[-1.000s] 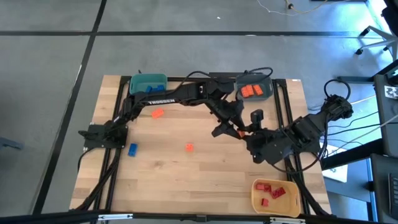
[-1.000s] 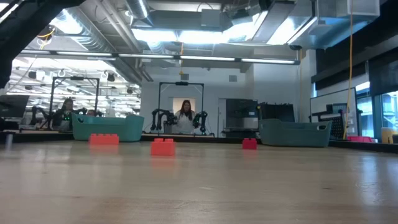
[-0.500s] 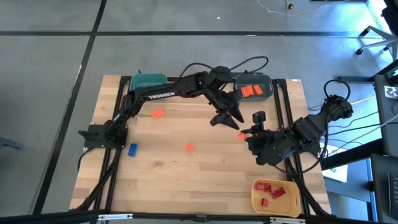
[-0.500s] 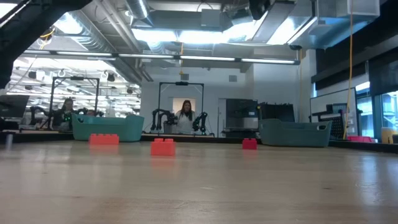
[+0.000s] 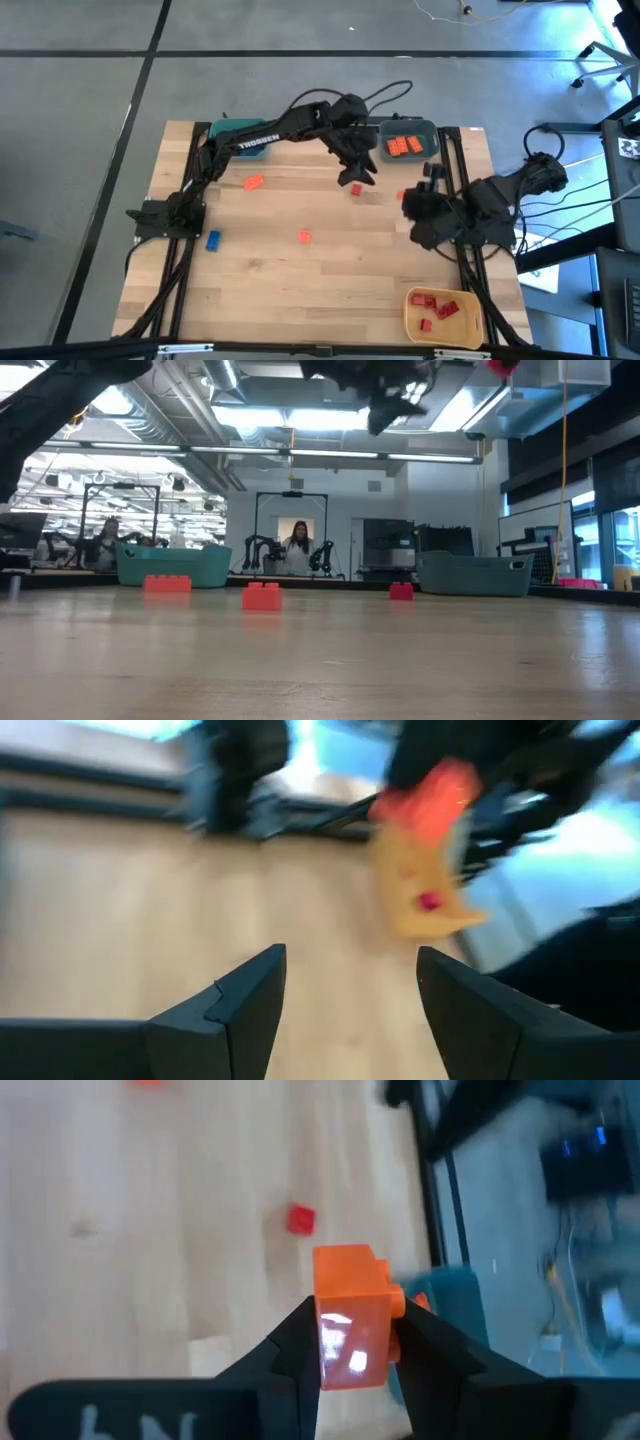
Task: Sort & place blocks by color
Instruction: Put the orange game piece into the blue bin
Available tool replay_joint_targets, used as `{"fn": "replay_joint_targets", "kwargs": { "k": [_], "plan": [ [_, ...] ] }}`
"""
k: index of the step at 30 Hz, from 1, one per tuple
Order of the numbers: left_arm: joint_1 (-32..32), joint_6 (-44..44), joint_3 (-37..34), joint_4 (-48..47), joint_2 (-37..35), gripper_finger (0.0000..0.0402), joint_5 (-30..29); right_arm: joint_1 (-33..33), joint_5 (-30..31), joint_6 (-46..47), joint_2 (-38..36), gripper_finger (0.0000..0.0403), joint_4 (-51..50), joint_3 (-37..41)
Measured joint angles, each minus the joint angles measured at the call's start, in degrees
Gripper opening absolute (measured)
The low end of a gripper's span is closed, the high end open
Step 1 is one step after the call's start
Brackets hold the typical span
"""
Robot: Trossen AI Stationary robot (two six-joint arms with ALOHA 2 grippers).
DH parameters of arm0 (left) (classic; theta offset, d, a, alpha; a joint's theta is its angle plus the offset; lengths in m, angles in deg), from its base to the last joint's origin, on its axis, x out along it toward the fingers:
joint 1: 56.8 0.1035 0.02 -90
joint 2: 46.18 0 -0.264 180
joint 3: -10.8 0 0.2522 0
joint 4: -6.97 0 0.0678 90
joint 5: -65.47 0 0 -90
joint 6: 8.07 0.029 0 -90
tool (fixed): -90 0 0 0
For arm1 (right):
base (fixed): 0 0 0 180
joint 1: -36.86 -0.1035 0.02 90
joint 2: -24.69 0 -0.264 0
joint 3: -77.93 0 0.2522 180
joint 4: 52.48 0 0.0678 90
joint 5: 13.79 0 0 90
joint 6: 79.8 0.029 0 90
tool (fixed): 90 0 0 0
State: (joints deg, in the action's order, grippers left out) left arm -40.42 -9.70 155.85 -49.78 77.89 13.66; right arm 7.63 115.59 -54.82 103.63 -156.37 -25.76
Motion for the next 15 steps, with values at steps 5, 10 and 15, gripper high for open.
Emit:
{"fn": "replay_joint_targets", "kwargs": {
  "k": [5,10,15],
  "plan": [
    [0.98,2.67,-0.02,-6.19,0.0,0.0216,-11.51,5.6,0.29,2.78,-1.04,0.0103,0.54,0.0],
    [0.59,4.16,-0.02,-10.93,0.0,0.0216,-18.84,13.1,1.55,3.52,-3.07,0.0103,0.15,0.02],
    [-0.07,3.77,-0.02,-13.15,0.0,0.0216,-19.02,22.17,1.34,-0.03,-5.69,0.0103,0.15,0.04]
  ]
}}
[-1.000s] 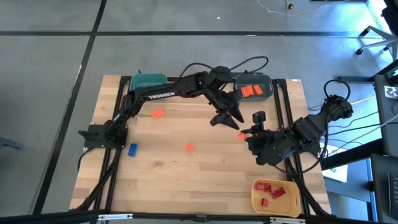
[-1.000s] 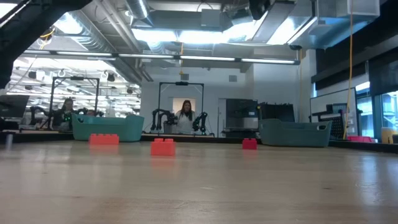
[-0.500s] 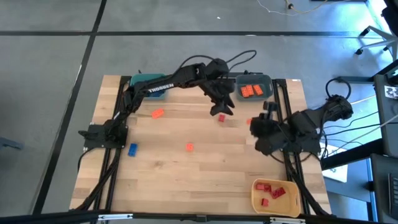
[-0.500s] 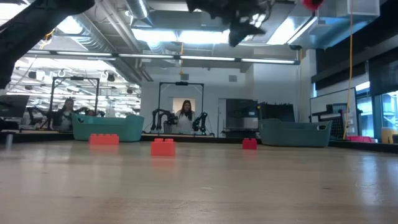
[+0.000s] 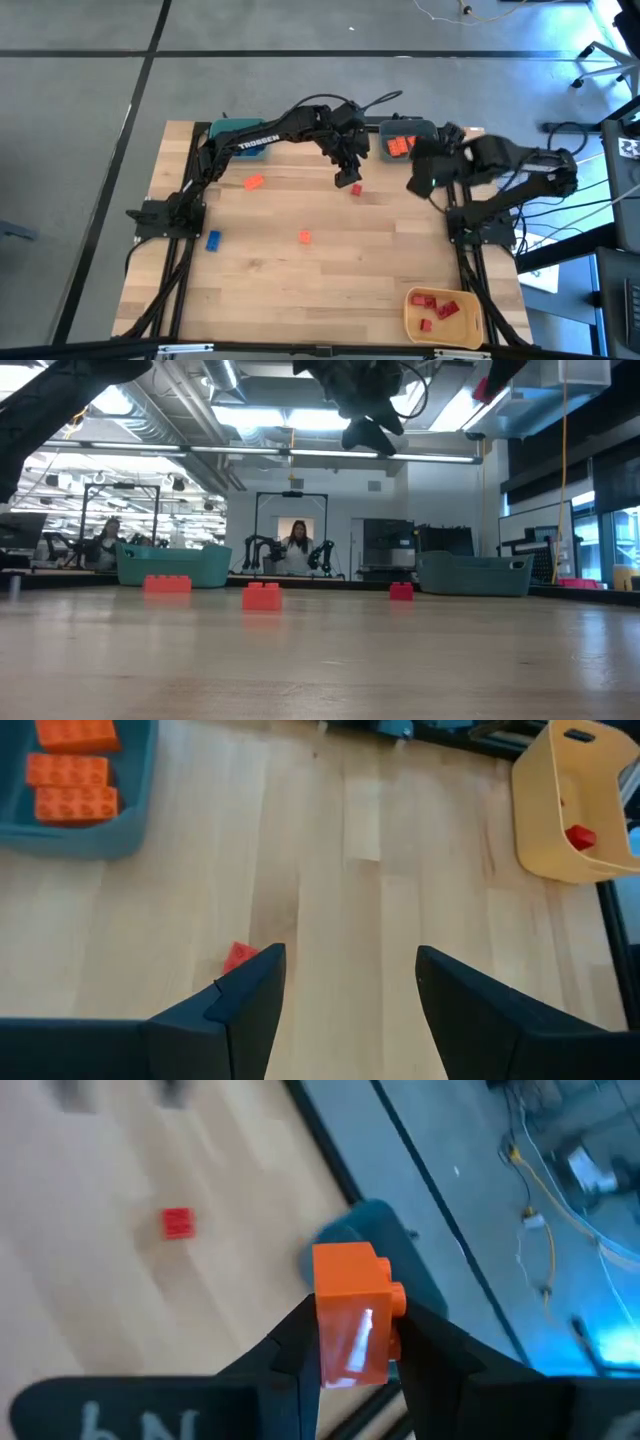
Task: Sort & place blocks by color
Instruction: Put the orange game piece into the blue bin
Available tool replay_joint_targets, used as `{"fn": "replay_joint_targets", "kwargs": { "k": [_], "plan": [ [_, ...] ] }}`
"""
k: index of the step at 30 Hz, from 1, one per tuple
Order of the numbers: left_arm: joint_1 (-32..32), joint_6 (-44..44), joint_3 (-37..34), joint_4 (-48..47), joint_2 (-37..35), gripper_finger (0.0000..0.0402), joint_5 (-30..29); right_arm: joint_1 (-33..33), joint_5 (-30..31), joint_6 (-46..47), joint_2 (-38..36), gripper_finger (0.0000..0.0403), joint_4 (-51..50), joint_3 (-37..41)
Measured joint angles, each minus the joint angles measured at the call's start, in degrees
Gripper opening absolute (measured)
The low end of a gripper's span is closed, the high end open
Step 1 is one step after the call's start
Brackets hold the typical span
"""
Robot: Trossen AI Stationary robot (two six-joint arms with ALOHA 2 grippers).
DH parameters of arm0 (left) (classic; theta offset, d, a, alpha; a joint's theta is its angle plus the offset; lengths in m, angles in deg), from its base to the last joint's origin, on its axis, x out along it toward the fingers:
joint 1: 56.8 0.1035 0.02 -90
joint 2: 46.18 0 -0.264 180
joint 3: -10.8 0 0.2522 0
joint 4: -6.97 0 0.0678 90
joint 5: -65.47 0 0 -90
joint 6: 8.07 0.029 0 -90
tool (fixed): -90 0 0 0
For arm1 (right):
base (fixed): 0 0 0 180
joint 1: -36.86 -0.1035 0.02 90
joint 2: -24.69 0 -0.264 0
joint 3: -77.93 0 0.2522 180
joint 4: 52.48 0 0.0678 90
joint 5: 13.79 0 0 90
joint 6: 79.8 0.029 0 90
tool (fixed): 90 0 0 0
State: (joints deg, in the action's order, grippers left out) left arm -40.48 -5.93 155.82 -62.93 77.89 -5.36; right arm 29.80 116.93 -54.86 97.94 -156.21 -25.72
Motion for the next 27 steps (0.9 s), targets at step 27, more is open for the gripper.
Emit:
{"fn": "replay_joint_targets", "kwargs": {
  "k": [27],
  "plan": [
    [-5.88,-3.16,0.0,-3.69,-7.65,0.0216,-12.88,49.97,-26.45,-17.83,0.92,0.0103,38.53,27.96]
  ]
}}
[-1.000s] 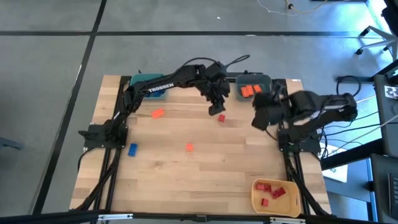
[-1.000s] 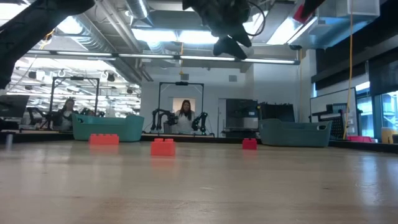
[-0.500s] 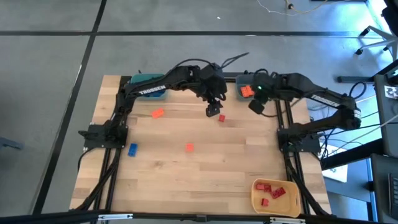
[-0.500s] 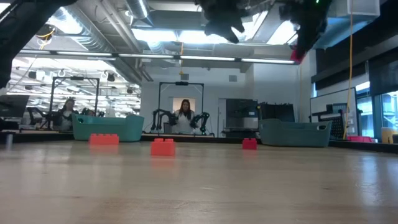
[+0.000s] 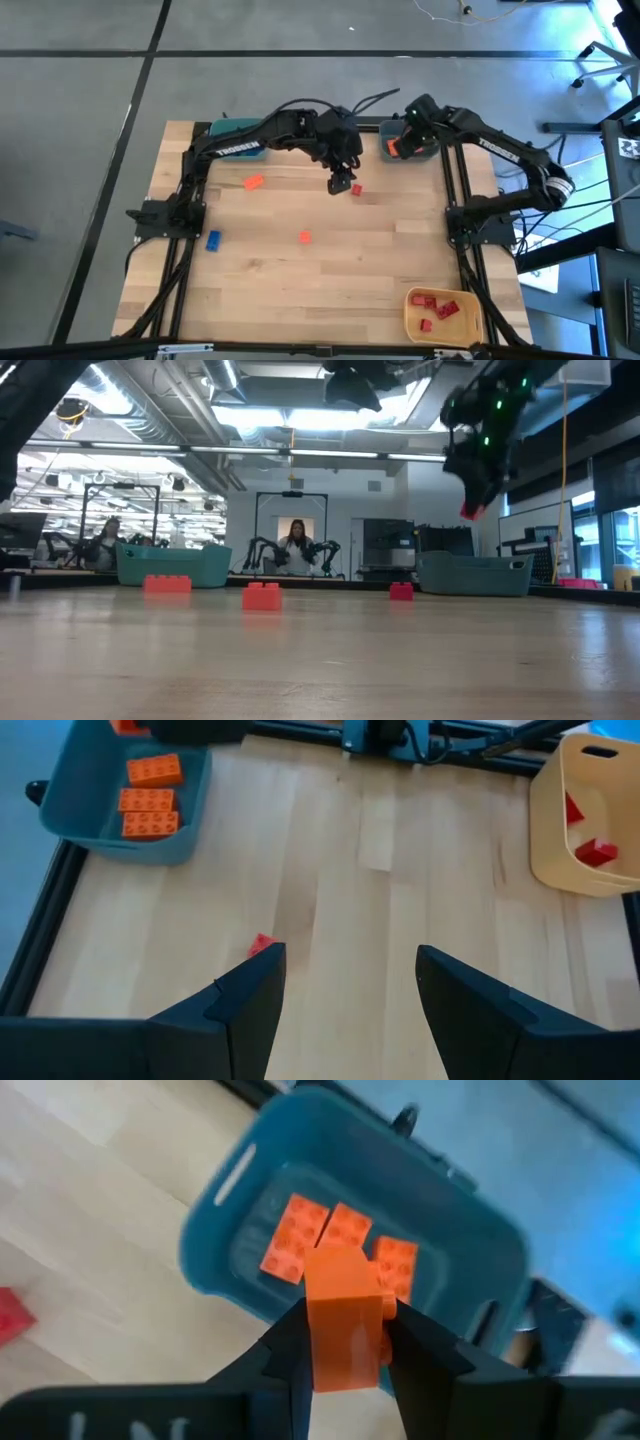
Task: Sort & place blocks by color
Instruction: Put the orange game piece into the blue bin
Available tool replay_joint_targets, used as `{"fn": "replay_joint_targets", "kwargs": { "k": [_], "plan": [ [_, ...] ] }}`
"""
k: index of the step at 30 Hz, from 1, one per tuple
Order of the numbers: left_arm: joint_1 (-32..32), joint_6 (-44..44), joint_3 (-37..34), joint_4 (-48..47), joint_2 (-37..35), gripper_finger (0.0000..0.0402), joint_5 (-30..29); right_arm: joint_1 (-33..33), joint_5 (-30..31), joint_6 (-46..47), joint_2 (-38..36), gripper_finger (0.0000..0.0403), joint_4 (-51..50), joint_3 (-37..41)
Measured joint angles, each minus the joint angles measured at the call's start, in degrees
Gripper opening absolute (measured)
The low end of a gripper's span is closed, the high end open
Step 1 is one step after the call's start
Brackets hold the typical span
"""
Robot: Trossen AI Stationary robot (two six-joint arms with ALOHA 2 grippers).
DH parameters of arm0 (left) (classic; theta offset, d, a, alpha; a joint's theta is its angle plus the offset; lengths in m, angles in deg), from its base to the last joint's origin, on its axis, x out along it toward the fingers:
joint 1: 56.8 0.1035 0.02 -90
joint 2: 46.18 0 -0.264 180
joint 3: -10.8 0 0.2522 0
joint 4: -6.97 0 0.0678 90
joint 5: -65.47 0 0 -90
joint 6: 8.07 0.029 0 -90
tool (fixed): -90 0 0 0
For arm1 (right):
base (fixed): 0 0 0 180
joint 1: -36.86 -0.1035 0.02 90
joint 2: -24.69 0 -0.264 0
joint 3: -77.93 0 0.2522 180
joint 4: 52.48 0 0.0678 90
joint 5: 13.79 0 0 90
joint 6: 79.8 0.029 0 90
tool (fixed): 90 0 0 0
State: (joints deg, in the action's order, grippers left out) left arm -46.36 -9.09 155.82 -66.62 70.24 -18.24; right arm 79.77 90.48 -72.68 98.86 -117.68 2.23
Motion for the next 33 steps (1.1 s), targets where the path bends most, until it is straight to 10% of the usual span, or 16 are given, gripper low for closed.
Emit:
{"fn": "replay_joint_targets", "kwargs": {
  "k": [33],
  "plan": [
    [-1.67,-3.38,0.0,-0.18,0.09,0.0216,-1.52,10.57,-9.65,-4.45,21.34,0.0107,15.59,6.95]
  ]
}}
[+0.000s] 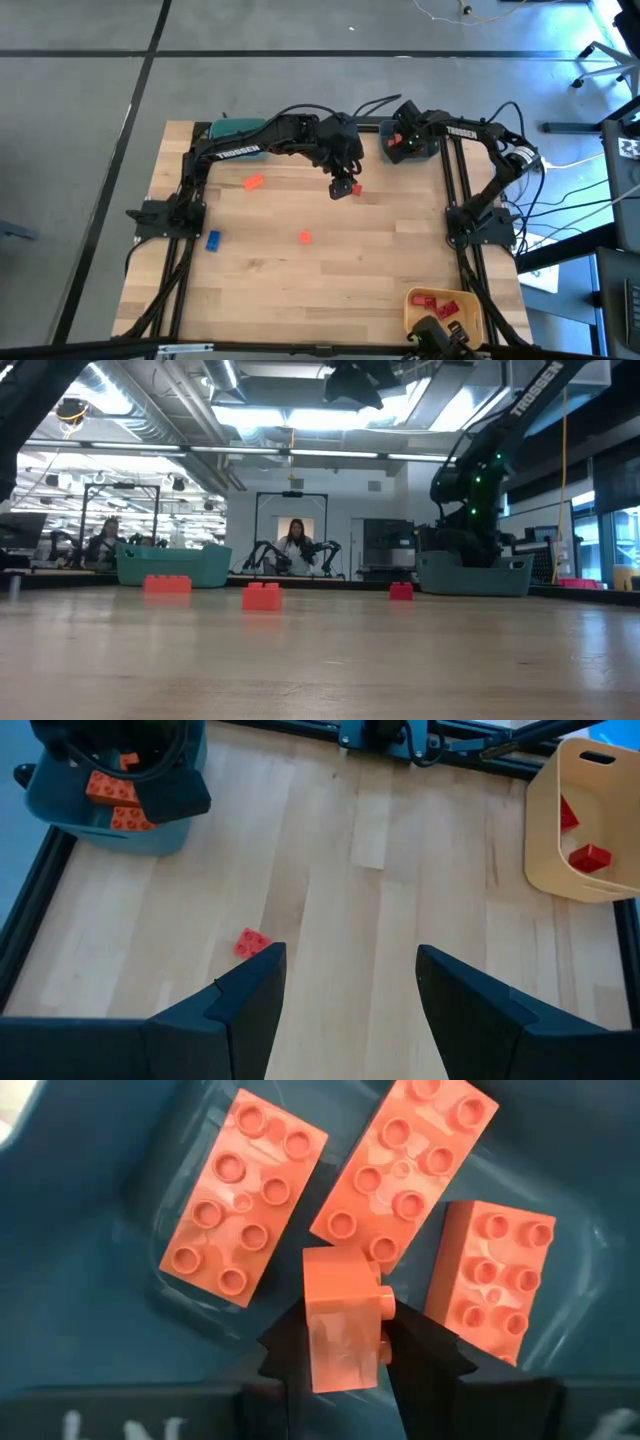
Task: Sort & place blocks by color
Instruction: Put the orange game piece into the blue bin
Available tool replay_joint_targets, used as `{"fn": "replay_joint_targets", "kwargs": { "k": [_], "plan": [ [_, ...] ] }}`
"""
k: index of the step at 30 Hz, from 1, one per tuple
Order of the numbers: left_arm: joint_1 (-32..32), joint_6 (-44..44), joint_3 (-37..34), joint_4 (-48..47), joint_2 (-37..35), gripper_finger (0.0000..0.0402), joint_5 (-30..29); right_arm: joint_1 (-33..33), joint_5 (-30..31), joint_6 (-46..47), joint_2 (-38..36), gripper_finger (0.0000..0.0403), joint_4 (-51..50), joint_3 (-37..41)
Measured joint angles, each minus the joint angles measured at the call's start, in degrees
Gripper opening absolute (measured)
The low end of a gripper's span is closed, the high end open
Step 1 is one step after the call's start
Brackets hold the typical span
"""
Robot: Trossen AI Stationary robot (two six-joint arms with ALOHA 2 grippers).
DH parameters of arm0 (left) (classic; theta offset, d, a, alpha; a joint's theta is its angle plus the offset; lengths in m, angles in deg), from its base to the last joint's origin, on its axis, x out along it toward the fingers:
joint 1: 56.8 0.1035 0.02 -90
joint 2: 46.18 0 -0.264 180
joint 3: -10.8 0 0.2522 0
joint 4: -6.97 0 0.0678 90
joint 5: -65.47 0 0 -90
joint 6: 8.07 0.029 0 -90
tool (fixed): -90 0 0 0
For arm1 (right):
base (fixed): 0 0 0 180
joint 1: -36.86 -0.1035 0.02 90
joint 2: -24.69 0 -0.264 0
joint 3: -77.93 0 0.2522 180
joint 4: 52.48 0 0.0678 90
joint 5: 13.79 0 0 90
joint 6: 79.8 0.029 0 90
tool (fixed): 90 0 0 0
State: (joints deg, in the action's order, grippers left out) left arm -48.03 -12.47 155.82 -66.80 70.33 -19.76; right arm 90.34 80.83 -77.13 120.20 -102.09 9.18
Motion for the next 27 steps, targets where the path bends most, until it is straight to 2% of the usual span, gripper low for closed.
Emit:
{"fn": "replay_joint_targets", "kwargs": {
  "k": [10,16,21,27],
  "plan": [
    [-0.17,0.0,0.0,-0.02,0.0,0.0216,0.0,0.0,0.16,0.7,0.21,0.0117,-0.59,-0.75],
    [-0.2,-0.02,0.0,0.0,0.0,0.0216,0.03,0.0,-1.03,5.28,0.19,0.0118,-8.23,-6.04],
    [-0.37,-0.02,0.0,0.0,0.02,0.0216,0.76,0.0,-2.78,3.57,0.19,0.0118,-14.77,-10.2],
    [-1.0,0.0,0.0,0.0,0.02,0.0216,0.76,0.0,-2.78,0.09,0.1,0.0118,-14.34,-11.13]
  ]
}}
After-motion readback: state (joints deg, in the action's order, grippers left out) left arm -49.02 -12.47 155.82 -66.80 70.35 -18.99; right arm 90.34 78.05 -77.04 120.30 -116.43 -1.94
